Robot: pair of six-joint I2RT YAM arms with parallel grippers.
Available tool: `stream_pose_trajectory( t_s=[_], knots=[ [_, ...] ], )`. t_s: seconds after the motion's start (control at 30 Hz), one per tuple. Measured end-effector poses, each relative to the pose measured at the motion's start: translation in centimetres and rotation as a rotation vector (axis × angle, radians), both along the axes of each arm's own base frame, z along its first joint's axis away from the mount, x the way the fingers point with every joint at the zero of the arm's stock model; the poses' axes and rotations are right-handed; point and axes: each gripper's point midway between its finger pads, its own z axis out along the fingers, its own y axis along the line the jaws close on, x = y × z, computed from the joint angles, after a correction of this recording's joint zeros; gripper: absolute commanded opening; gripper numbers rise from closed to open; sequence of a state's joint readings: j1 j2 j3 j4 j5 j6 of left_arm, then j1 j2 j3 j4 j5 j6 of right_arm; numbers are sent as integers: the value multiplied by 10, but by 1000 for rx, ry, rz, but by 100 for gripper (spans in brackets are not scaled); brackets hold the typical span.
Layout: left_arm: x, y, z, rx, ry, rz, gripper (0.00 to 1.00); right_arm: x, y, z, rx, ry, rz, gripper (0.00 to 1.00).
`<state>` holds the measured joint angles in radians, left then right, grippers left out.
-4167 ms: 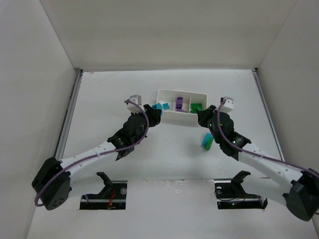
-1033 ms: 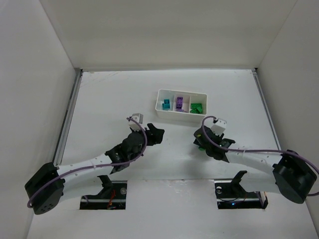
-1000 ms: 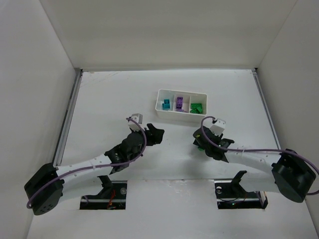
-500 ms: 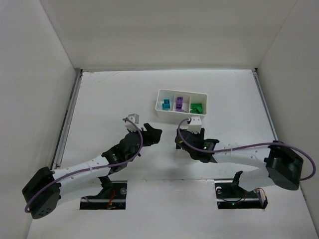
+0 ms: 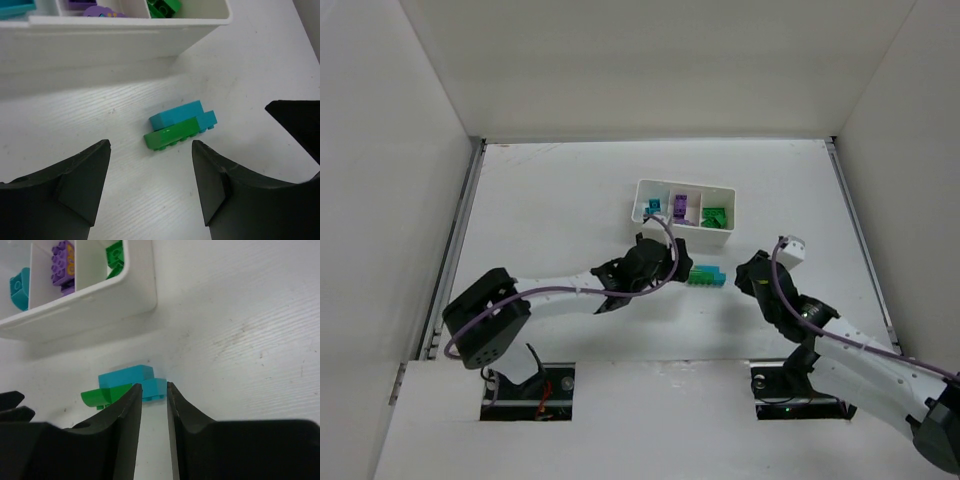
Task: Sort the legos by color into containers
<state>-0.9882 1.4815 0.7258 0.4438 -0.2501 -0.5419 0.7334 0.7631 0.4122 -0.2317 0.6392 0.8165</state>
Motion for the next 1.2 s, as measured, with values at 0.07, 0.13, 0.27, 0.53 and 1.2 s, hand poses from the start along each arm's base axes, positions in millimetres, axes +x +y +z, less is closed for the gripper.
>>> stream_pose_trajectory(
  t_s=[0.07, 0.13, 0.27, 0.53, 1.2],
  knots=[
    [8, -11, -3, 24, -9, -15, 63, -2, -7, -8, 27, 16, -14, 33],
    [17, -20, -9, 47, -10, -24, 62, -2, -9, -13, 53, 36, -17, 41],
    [30, -33, -29, 92, 8, -35, 60, -3, 0, -26, 83, 87, 2, 50],
    [23, -41, -50, 126, 38, -59, 60, 10, 13, -62, 91, 180, 5, 55],
    [-10, -48, -45, 218, -37, -63, 55, 31, 22, -9, 265, -1, 8, 53]
  ],
)
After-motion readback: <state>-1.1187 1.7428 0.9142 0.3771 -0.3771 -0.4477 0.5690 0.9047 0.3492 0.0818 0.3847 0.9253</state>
